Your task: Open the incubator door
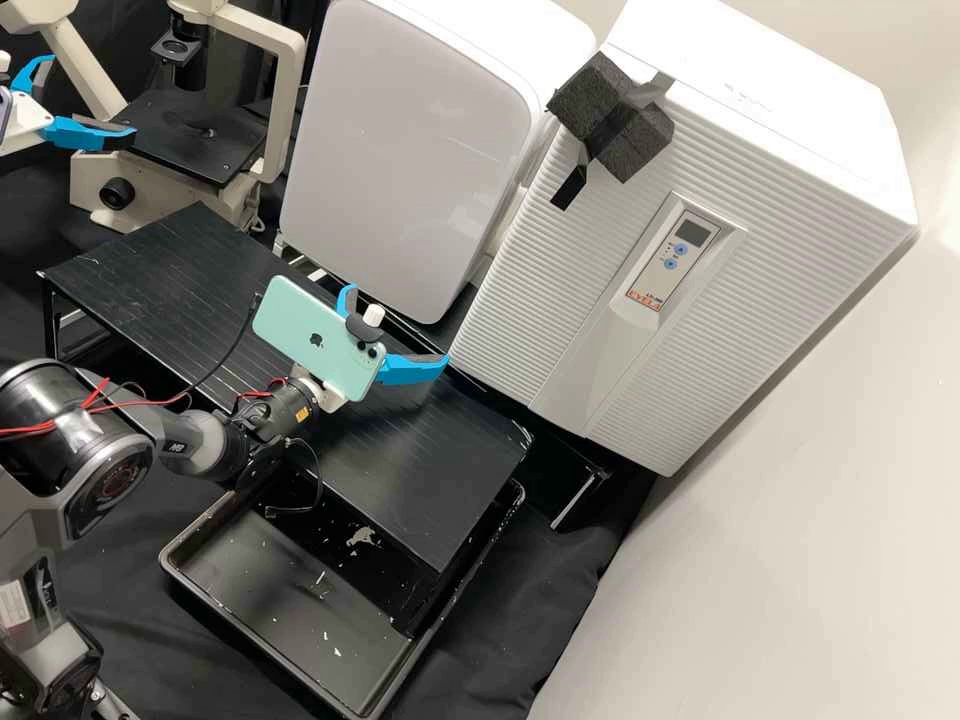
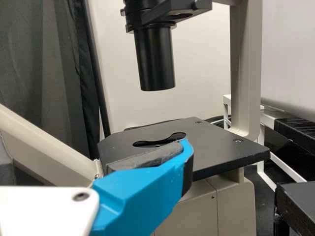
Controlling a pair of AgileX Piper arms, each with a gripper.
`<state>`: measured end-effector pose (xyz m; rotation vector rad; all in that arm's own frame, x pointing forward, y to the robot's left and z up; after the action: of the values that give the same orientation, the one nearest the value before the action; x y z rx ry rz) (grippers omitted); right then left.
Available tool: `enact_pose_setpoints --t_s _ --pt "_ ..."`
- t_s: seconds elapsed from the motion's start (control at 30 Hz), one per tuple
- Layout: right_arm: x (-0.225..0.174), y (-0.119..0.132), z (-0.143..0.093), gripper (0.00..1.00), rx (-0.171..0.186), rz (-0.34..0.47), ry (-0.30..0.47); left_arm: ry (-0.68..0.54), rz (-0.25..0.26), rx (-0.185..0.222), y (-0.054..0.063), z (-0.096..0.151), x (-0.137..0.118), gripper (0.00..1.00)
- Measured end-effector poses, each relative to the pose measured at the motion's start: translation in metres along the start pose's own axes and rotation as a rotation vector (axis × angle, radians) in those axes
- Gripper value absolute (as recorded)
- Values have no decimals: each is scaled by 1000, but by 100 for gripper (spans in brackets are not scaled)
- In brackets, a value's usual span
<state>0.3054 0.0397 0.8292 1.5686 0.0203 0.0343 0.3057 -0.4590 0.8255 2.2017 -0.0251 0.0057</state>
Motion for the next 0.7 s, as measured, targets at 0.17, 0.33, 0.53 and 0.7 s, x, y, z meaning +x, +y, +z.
enact_pose_setpoints --t_s 0.17,0.33,0.53,0.7 --pt "0 0 0 100 0 0 0 0 0 0 0 0 0 100" --pt "0 0 0 100 0 1 1 0 0 0 0 0 0 100" --pt "-4 12 -5 100 -3 35 21 0 0 0 0 0 0 100" --pt "1 35 -8 100 19 101 36 0 0 0 0 0 0 100"
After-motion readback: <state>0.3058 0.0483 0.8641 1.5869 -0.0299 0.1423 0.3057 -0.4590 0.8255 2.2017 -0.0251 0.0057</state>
